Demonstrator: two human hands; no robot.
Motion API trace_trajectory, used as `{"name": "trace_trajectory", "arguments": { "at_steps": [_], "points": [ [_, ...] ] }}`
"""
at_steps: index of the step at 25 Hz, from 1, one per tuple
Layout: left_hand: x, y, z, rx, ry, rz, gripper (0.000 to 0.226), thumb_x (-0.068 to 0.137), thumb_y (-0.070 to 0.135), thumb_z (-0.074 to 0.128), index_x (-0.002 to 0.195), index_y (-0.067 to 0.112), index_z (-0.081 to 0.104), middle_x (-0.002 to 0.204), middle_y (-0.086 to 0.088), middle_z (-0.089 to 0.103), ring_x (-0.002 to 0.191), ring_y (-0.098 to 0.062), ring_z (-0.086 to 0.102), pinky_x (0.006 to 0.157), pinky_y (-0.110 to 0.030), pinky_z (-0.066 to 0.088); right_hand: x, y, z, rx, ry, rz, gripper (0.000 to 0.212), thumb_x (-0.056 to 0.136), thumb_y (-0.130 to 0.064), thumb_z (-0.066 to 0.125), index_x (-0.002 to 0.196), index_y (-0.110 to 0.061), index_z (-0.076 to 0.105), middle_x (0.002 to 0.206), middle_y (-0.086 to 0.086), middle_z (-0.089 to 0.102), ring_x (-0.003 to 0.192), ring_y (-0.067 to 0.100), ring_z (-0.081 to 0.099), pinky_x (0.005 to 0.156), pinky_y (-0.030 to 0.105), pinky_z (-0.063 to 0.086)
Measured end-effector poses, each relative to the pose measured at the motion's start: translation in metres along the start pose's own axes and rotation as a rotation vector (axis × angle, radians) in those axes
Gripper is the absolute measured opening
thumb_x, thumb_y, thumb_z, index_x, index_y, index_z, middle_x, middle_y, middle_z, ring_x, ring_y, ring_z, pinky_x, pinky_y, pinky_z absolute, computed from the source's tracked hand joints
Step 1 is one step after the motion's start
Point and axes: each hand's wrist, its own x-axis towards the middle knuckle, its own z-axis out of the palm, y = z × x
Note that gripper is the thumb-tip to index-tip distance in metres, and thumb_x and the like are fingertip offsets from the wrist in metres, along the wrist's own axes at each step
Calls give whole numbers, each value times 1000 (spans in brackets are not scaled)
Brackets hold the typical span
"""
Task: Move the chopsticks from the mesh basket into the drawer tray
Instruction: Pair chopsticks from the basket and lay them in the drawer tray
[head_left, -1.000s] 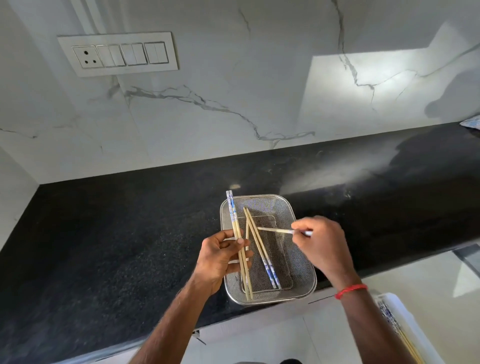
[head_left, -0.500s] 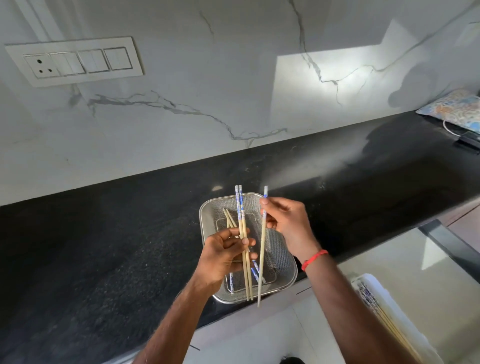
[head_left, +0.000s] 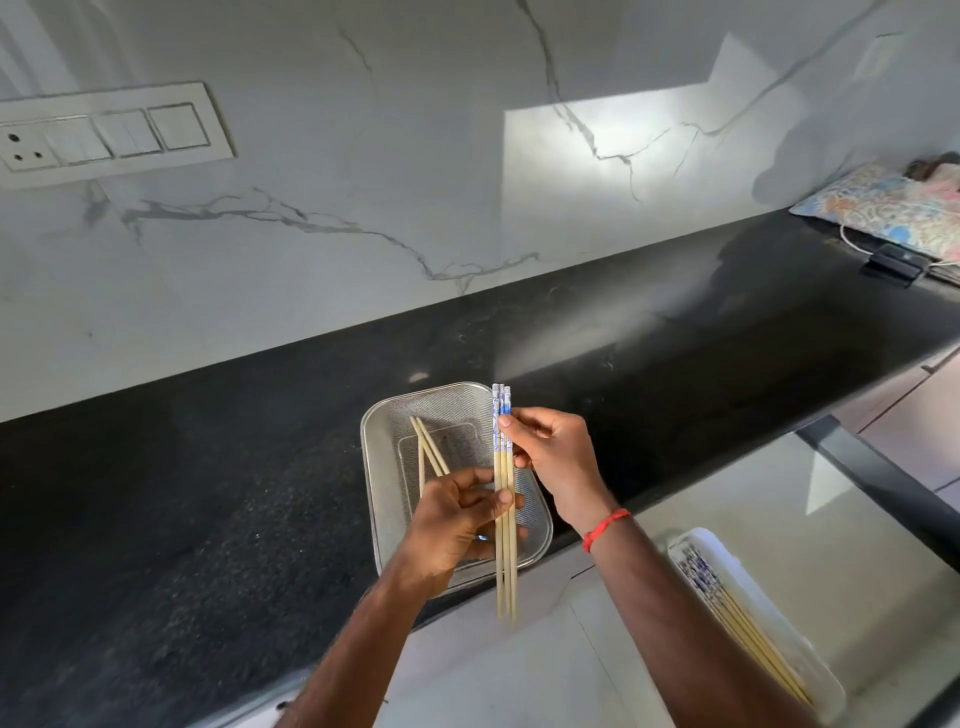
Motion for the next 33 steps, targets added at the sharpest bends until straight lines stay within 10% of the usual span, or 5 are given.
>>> {"name": "trace_trajectory", "arguments": {
  "at_steps": [17,33],
  "points": [
    [5,-54,157,218,-81,-157,24,83,8,76,106,3,73,94,-16,79,83,-34,78,75,-47,64,-58,44,-172,21,-36,201,21,85,-17,73,106,-17,74,95,3,77,93,19,73,90,41,58],
    [19,-153,250,473,-110,-362,29,80,33,82,104,19,75,94,1,77,84,-8,73,63,-21,57,-52,97,-347,-286,44,279,15,82,-1,71,98,0,72,83,15,74,76,23,72,71,36,61]
  ]
}}
